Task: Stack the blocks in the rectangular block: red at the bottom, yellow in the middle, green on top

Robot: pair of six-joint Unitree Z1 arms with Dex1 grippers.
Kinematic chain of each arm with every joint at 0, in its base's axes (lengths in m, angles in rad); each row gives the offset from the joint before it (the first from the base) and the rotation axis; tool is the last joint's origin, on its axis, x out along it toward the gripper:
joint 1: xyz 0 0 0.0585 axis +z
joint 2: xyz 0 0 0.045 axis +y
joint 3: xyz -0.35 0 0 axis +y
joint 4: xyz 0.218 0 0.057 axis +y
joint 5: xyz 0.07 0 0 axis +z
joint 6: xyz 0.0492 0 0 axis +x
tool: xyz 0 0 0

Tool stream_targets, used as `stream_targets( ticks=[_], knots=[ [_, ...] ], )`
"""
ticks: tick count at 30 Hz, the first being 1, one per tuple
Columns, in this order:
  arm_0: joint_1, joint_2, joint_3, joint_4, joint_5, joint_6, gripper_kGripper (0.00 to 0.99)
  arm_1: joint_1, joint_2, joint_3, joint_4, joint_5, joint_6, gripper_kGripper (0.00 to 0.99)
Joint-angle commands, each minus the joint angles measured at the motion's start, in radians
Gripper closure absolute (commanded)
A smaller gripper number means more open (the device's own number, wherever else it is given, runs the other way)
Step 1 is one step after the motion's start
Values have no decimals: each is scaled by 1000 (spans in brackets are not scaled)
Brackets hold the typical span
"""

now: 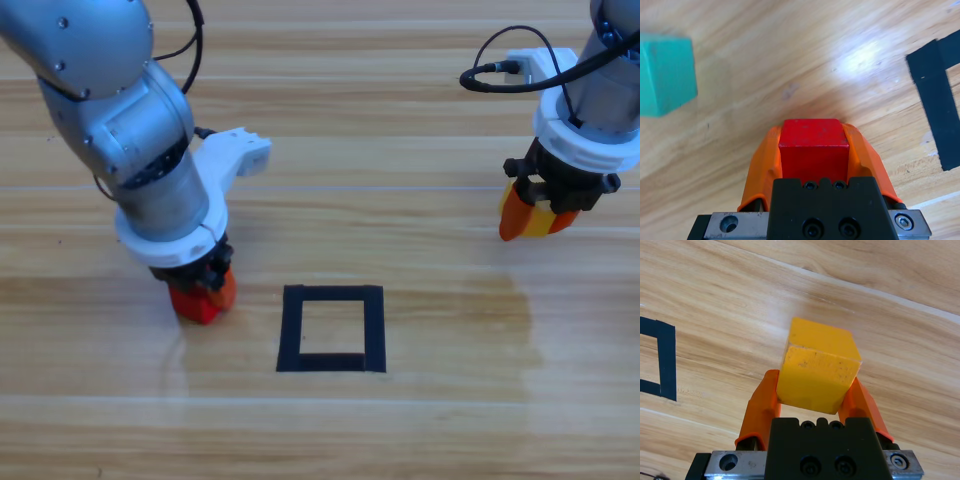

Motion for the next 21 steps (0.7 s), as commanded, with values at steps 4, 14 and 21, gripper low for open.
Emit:
stream_targets(
  ticks=[4,14,21],
  knots=[
    [-41,-100,-22,26,1,-246,973,-22,-27,26,-13,15,-9,720],
    [-133,-84,-73,31,-4,-524,990,-21,-27,28,-16,20,-16,720],
    [-197,-70,-90,17,26,-633,990,-19,-26,29,-19,27,-20,720]
  ],
)
